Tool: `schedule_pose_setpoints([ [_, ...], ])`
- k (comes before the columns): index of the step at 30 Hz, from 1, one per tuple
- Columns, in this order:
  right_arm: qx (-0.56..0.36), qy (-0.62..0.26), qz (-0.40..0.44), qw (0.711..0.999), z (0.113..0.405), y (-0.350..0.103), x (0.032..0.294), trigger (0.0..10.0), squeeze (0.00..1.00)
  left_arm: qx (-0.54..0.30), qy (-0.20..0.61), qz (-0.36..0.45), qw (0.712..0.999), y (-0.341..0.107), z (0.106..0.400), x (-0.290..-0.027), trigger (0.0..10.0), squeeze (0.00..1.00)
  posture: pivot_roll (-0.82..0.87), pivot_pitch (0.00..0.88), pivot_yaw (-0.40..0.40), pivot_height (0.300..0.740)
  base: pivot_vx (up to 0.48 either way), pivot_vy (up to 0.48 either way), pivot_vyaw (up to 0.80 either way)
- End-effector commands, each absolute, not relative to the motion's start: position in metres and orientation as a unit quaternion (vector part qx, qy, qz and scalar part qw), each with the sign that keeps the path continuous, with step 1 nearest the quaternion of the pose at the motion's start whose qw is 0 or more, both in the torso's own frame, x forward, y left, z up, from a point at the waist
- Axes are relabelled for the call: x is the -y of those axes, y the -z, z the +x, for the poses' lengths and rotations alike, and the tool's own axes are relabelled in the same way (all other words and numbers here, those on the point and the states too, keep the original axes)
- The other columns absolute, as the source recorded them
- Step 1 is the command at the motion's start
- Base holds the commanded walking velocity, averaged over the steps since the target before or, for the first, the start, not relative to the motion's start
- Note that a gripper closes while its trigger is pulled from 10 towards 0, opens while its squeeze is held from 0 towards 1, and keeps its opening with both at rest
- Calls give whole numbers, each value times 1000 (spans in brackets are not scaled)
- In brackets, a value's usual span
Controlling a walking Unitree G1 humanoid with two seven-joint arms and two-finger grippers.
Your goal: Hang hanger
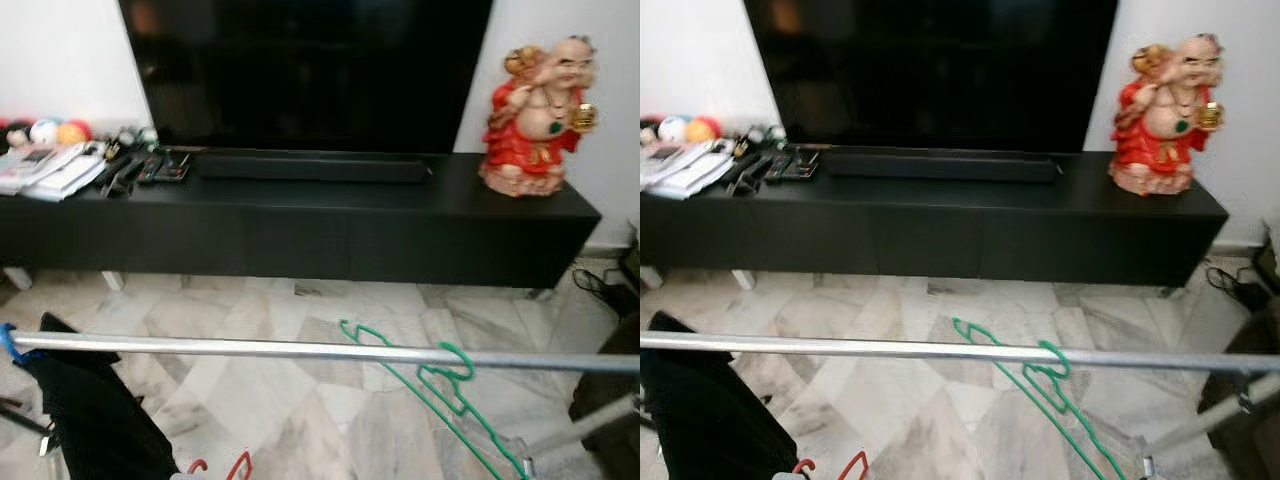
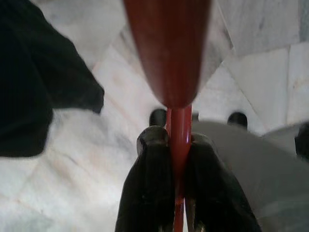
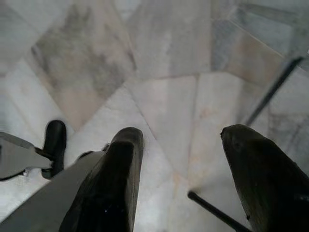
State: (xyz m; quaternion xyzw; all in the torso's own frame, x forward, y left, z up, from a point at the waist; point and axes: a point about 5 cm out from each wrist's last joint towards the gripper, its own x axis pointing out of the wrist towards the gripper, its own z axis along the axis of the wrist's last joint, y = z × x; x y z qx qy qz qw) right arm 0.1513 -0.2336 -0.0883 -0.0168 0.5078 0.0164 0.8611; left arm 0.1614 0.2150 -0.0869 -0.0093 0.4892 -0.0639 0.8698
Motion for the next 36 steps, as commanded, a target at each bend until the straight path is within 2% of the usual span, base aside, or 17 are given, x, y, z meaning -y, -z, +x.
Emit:
schedule_pose_setpoints([
  [1,-514,-9,-20,858,146,89,239,10000,0,-473,89,-6,877,85,165,-210,10000,0,158,0,-26,740,0,0,0],
  [3,-513,-11,-21,858,147,89,239,10000,0,-459,74,-6,885,84,167,-211,10000,0,156,0,-23,740,0,0,0],
  [6,-512,-11,-22,859,147,89,238,10000,0,-344,90,-11,934,61,196,-208,10000,0,157,0,-17,740,0,0,0],
  [13,-514,-7,-21,858,146,89,239,10000,0,-268,128,-15,955,38,182,-218,10000,0,180,0,-21,740,0,0,0],
  [15,-515,-8,-22,857,146,89,239,10000,0,-255,143,-19,956,30,179,-221,10000,0,188,0,-25,740,0,0,0],
  [17,-516,-11,-24,856,146,89,239,10000,0,-252,193,-17,948,20,173,-220,10000,0,194,0,-30,740,0,0,0],
  [21,-516,-9,-28,856,146,89,241,10000,0,-251,293,30,922,-7,166,-219,10000,0,205,0,-36,740,0,0,0],
  [24,-516,-9,-30,856,146,89,241,10000,0,-236,339,75,908,-28,175,-217,10000,0,198,0,-34,740,0,0,0],
  [31,-515,-3,-30,856,146,89,242,10000,0,-172,348,115,914,-57,204,-203,10000,0,168,0,-23,740,0,0,0],
  [36,-515,0,-31,857,146,89,241,10000,0,-148,337,116,923,-70,212,-198,10000,0,163,0,-21,740,0,0,0],
])
